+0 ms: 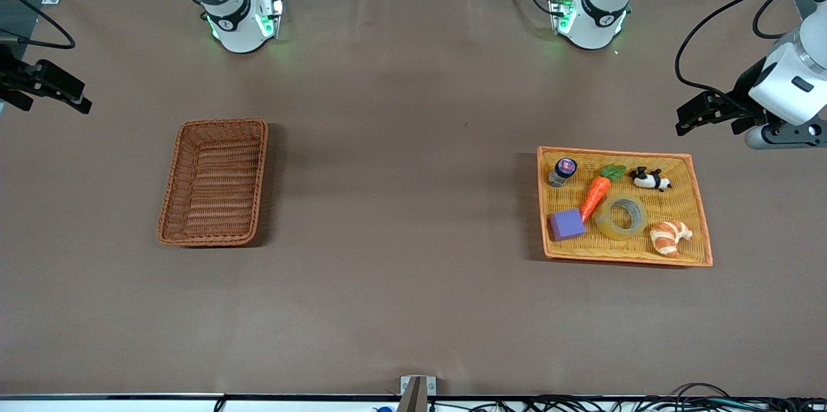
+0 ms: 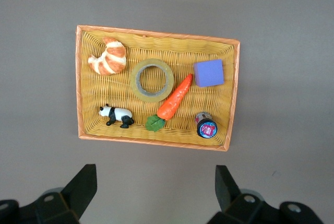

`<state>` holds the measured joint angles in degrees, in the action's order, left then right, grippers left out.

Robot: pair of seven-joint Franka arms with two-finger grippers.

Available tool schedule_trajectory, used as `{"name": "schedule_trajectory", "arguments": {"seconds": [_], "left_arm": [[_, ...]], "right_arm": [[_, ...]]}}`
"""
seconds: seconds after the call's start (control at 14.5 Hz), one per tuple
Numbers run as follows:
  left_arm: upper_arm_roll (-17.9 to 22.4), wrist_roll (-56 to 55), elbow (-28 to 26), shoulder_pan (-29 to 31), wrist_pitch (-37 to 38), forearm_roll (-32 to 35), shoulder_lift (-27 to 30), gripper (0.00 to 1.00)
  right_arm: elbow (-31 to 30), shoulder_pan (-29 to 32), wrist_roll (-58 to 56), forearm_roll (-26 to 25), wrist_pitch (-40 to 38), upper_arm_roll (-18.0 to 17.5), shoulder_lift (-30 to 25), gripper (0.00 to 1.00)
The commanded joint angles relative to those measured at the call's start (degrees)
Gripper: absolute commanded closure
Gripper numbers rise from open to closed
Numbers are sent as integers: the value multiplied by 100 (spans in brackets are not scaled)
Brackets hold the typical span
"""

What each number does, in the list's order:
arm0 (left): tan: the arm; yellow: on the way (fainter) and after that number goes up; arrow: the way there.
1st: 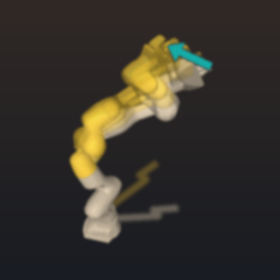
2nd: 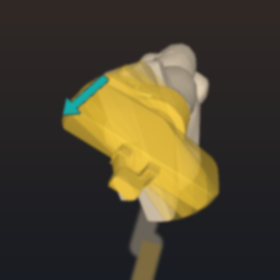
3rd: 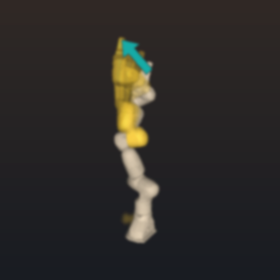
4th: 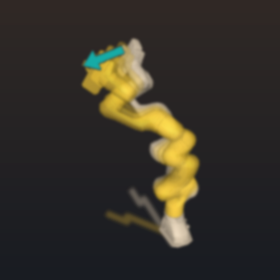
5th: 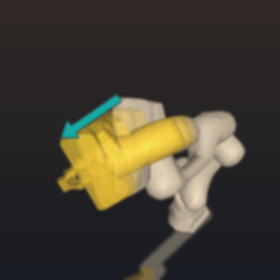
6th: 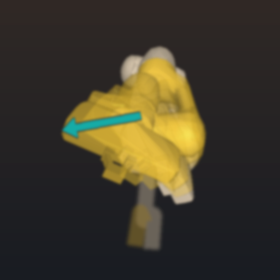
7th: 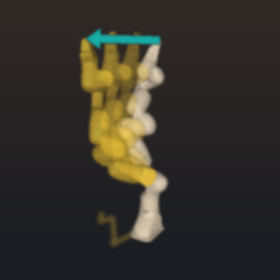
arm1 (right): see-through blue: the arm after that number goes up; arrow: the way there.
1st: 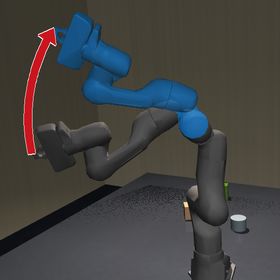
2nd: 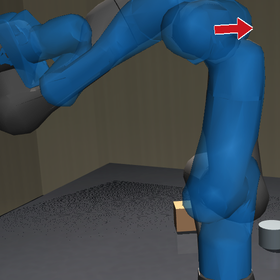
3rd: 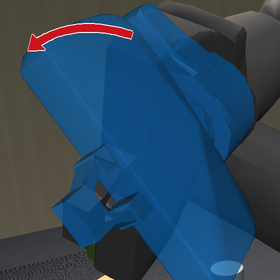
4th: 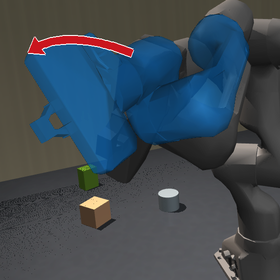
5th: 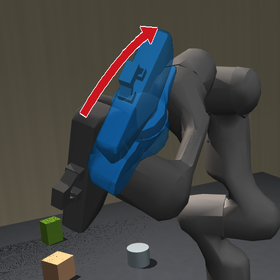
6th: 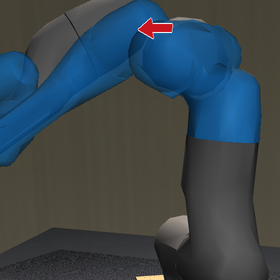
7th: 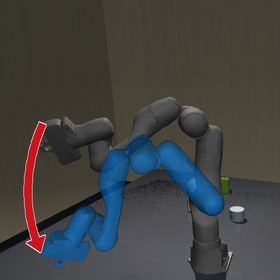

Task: Move tape to another basket
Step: 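Move the left gripper over the tray toward the tape roll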

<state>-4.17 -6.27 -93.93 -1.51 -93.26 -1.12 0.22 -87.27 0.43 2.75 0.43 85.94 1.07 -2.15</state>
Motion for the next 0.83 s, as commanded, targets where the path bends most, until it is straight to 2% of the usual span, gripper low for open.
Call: {"name": "schedule_trajectory", "arguments": {"seconds": [0.0,0.28,0.41,0.76], "left_arm": [[13,91,32,-24,89,-11,118,0],[56,100,15,-16,9,-19,101,0],[100,91,-99,2,-104,-19,66,5],[399,283,-1187,-16,-1438,-2,22,5]], "right_arm": [[26,-8,-64,98,-51,25,-5,0],[26,-8,-64,98,-51,17,-5,0],[26,-8,-64,98,-51,17,-5,0],[26,-8,-64,98,-51,17,-5,0]]}}
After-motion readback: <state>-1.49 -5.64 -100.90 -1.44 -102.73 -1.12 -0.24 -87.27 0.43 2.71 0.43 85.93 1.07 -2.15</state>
